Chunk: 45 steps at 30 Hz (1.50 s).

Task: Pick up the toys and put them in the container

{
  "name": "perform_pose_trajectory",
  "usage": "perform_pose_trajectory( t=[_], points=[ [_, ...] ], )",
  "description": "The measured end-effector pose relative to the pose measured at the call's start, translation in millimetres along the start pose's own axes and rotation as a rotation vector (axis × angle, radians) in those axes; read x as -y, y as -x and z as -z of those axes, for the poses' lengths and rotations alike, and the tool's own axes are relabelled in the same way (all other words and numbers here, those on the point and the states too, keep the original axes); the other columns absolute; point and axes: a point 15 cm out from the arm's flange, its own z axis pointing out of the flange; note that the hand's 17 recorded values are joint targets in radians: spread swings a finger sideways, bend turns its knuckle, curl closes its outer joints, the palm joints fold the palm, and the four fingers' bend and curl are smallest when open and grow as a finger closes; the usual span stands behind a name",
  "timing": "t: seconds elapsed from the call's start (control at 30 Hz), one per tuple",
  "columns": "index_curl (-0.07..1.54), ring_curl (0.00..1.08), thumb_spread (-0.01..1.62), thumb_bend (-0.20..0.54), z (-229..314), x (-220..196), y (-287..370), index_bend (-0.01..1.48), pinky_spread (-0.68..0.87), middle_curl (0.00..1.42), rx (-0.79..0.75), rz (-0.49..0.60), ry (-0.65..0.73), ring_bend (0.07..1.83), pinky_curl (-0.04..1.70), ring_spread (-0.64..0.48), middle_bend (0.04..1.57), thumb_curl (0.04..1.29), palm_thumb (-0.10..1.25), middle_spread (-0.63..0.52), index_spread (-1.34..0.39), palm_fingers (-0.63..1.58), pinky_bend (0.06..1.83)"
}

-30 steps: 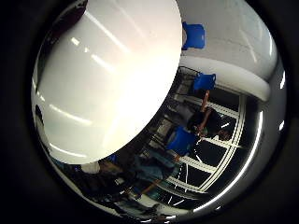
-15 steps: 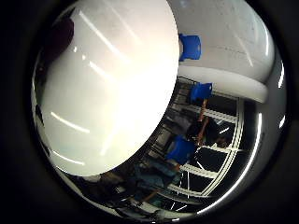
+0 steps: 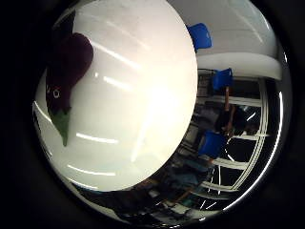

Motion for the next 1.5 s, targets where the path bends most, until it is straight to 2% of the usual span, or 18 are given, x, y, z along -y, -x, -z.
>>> perform_pose_trajectory(
  t=[0.23,0.8,0.9,1.0,1.1,1.13,1.2,1.27,1.3,1.37,1.5],
  points=[
    [0.26,0.26,1.07,-0.024,-16,-2,18,0.15,0.52,0.32,0.035,-0.111,0.043,0.38,0.30,0.26,0.20,0.30,0.47,0.16,-0.19,0.09,0.62],
    [0.26,0.25,1.07,-0.024,-67,-17,14,0.15,0.54,0.32,0.070,-0.195,0.126,0.38,0.28,0.28,0.20,0.29,0.47,0.17,-0.18,0.09,0.68],
    [0.26,0.26,1.07,-0.017,-70,-17,13,0.14,0.55,0.32,0.070,-0.200,0.128,0.42,0.29,0.27,0.20,0.30,0.51,0.16,-0.17,0.13,0.71],
    [0.23,0.28,1.07,-0.010,-70,-17,12,0.11,0.52,0.33,0.070,-0.201,0.127,0.56,0.29,0.22,0.23,0.32,0.58,0.10,-0.17,0.24,0.76],
    [0.20,0.36,1.06,-0.008,-70,-17,12,0.11,0.27,0.39,0.068,-0.201,0.126,0.81,0.29,-0.02,0.39,0.36,0.69,-0.05,-0.18,0.44,0.82],
    [0.19,0.39,1.05,-0.007,-69,-16,12,0.11,0.04,0.43,0.067,-0.201,0.125,0.92,0.32,-0.13,0.46,0.37,0.73,-0.12,-0.20,0.57,0.94],
    [0.18,0.44,1.03,-0.006,-69,-17,10,0.13,-0.23,0.48,0.067,-0.203,0.123,1.06,0.36,-0.24,0.56,0.40,0.80,-0.20,-0.24,0.76,1.07],
    [0.20,0.51,0.98,-0.013,-68,-17,11,0.18,-0.39,0.57,0.067,-0.202,0.125,1.16,0.42,-0.30,0.66,0.43,0.86,-0.27,-0.32,0.95,1.20],
    [0.20,0.51,0.96,-0.012,-66,-15,10,0.19,-0.41,0.59,0.066,-0.202,0.121,1.17,0.43,-0.30,0.69,0.45,0.88,-0.29,-0.34,0.99,1.23],
    [0.26,0.54,0.90,-0.008,-60,-11,7,0.30,-0.37,0.67,0.061,-0.204,0.111,1.20,0.49,-0.30,0.76,0.48,0.95,-0.32,-0.40,1.14,1.32],
    [0.44,0.61,0.85,-0.008,-42,-1,-2,0.60,-0.29,0.83,0.048,-0.215,0.076,1.30,0.56,-0.27,0.92,0.54,1.04,-0.35,-0.47,1.14,1.41]
  ],
)
